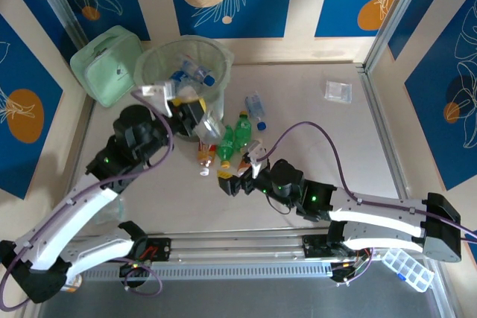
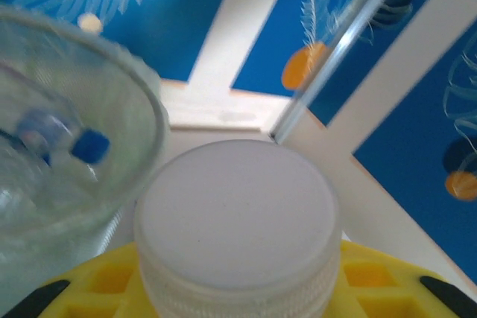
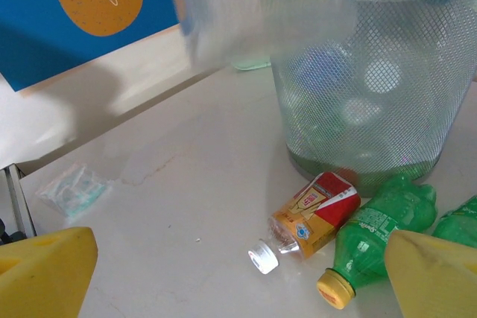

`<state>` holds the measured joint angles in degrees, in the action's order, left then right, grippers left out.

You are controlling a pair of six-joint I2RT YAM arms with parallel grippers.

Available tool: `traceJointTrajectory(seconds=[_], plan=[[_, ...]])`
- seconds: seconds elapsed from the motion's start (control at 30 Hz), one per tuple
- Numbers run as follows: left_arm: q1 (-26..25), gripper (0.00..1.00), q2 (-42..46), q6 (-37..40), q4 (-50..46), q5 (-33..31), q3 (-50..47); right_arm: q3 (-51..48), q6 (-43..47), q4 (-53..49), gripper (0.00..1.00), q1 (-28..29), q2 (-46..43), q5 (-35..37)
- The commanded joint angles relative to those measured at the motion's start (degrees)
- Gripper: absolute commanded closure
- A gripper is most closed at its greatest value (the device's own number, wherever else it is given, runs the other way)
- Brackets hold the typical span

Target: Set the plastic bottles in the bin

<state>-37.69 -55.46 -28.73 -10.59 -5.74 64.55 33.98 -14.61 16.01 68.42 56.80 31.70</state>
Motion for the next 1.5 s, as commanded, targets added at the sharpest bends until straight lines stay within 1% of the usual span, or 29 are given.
traceJointTrajectory(seconds=[0.0, 0.07, 0.13, 0.2, 0.33, 0.4, 0.57, 0.63, 0.7, 0.73, 0.77, 0.83, 0.87, 0.97, 1.07, 1.17, 1.27, 1.37, 1.43, 1.47], plan=[[4.0, 0.96, -5.4, 0.7, -12.0, -2.9, 12.3, -0.1, -0.9, 1.7, 0.01, 0.5, 0.1, 0.6], [8.7, 0.96, -9.6, -0.6, -15.8, 1.7, 19.4, 0.3, -1.3, 1.4, 0.01, 0.4, 0.7, 0.5], [14.5, 0.97, -14.2, -3.0, -19.5, 7.1, 26.3, 0.6, -1.6, 1.1, 0.0, 0.5, 1.2, 0.3], [18.6, 0.97, -18.7, -4.0, -22.0, 12.1, 32.1, 0.8, -1.3, 1.0, 0.01, 0.8, 1.3, 0.5], [25.6, 0.96, -27.6, -5.3, -26.6, 19.0, 43.5, 0.7, -0.6, 0.9, 0.0, 1.0, 0.8, 1.6], [28.5, 0.96, -31.9, -6.4, -28.5, 21.2, 48.3, 0.8, -0.2, 0.8, 0.0, 1.0, 0.9, 2.4], [32.2, 0.96, -43.1, -6.3, -34.5, 24.5, 59.3, 1.1, 0.4, 0.5, 0.0, 1.0, 1.4, 3.2], [33.0, 0.95, -48.3, -5.8, -38.2, 27.9, 64.1, 1.3, 0.7, 0.0, 0.0, 1.1, 1.4, 4.4], [33.0, 0.95, -52.3, -4.1, -42.4, 30.1, 68.1, 1.4, 0.8, -0.3, 0.0, 0.9, 1.3, 5.2], [33.0, 0.95, -54.3, -2.6, -44.6, 30.4, 70.0, 1.5, 0.7, -0.6, 0.0, 1.0, 1.1, 5.4], [33.0, 0.95, -55.5, -1.4, -46.6, 29.4, 71.2, 1.6, 0.6, -0.8, 0.01, 1.0, 1.0, 5.4], [33.0, 0.93, -56.3, 1.3, -48.8, 26.9, 71.1, 1.7, 0.5, -1.0, 0.01, 1.0, 0.9, 5.2], [33.0, 0.91, -56.5, 2.1, -49.1, 26.8, 70.6, 1.8, 0.6, -1.3, 0.01, 1.1, 1.1, 5.4], [33.0, 0.87, -59.0, 3.7, -51.1, 29.6, 70.2, 3.3, -0.2, -3.5, 0.01, 1.3, 2.2, 7.7], [33.0, 0.86, -61.2, 5.3, -53.2, 28.6, 69.6, 4.0, -1.3, -4.6, 0.01, 1.3, 3.3, 8.0], [33.0, 0.84, -62.0, 6.5, -52.6, 26.3, 67.0, 4.3, -1.9, -4.8, 0.02, 1.3, 4.0, 7.9], [33.0, 0.81, -63.0, 6.6, -51.5, 26.1, 65.6, 4.6, -1.9, -5.1, 0.02, 1.3, 4.5, 7.9], [32.9, 0.74, -63.3, 6.5, -49.6, 25.5, 62.8, 4.4, -1.8, -4.9, 0.01, 1.2, 4.6, 8.7], [32.9, 0.68, -63.1, 6.5, -48.2, 24.2, 60.7, 4.4, -1.9, -5.0, 0.01, 1.1, 4.4, 8.8], [32.9, 0.67, -62.9, 6.4, -47.8, 23.7, 59.7, 4.3, -1.9, -4.8, 0.01, 1.0, 4.3, 8.9]])
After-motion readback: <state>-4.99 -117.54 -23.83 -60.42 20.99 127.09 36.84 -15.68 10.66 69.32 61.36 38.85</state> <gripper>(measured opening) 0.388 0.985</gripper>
